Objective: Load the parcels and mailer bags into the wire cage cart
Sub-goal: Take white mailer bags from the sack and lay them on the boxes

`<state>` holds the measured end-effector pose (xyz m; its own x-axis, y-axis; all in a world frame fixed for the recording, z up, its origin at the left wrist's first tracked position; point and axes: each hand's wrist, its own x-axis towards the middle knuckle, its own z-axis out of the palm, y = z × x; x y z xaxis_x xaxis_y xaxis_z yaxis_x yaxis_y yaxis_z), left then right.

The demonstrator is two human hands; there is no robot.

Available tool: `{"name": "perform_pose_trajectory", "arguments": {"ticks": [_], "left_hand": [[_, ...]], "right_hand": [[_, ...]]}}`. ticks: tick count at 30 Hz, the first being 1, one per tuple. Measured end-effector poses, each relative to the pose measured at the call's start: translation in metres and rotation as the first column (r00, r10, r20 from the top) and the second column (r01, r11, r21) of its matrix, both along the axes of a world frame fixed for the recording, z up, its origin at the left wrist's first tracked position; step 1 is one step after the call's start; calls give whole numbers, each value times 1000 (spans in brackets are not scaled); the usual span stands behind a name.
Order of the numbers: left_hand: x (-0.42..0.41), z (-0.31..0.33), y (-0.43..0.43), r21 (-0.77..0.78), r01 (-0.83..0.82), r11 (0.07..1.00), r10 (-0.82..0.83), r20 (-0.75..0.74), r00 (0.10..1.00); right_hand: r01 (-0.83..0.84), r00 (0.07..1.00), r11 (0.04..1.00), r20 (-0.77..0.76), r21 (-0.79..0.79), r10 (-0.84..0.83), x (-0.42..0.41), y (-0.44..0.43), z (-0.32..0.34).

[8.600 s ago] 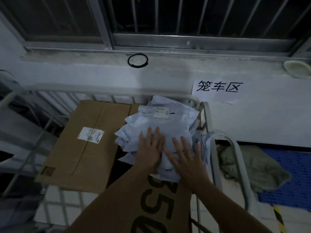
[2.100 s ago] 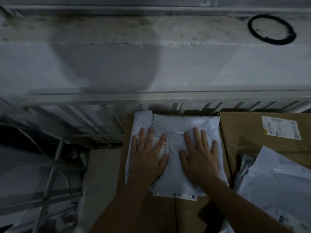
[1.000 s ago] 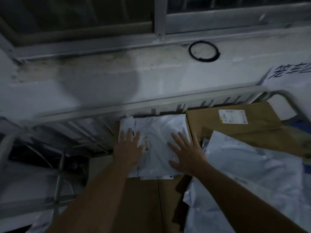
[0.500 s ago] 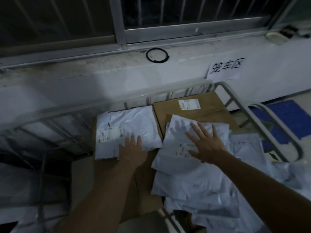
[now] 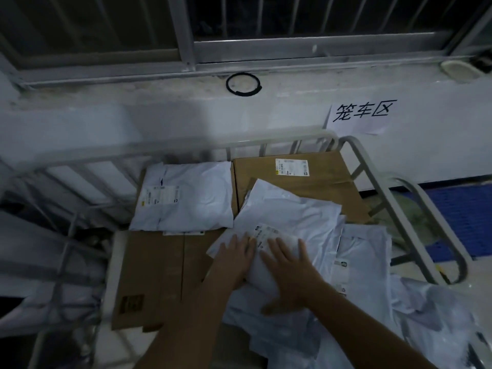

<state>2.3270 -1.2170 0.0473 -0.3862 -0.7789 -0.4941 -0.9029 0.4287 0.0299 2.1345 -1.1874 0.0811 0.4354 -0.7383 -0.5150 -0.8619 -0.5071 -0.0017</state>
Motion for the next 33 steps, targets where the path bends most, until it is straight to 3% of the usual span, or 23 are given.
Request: {"name": "perform_pose_trajectory", "arguments": {"ticks": [3,6,9,13,17,20,24,28,33], "left_hand": [[-9,2,12,60,-98,993,100,-44,994],[-9,10,17,-60,-113,992,104,-140,985],[-13,38,18,-58,-132,990,128,-59,990],[-10,61,9,-117,-109,987,89,-163,983],[-1,79,0,-6,-190,982,188,-121,975],[-3,109,5,-140,-161,977,145,-120,982],[-3,143,7,-161,-137,977,131,-47,990],[-4,169,-5,-287,-114,951,69,-165,984],[24,160,-36,-495,14,869,-34,-32,999]], "right_hand": [[15,1000,1000,16,9,-15,-5,2,-3],[11,999,999,34,47,-13,-8,-7,4],[-8,999,996,54,90,3,-10,-12,15],[50,976,984,203,170,-84,-10,-16,43],[85,948,983,289,163,-130,-8,-27,65],[105,940,982,308,155,-149,-2,-32,88],[141,921,985,353,96,-166,14,-41,126],[162,892,984,415,76,-179,37,-55,155],[158,891,987,426,40,-160,50,-54,187]]}}
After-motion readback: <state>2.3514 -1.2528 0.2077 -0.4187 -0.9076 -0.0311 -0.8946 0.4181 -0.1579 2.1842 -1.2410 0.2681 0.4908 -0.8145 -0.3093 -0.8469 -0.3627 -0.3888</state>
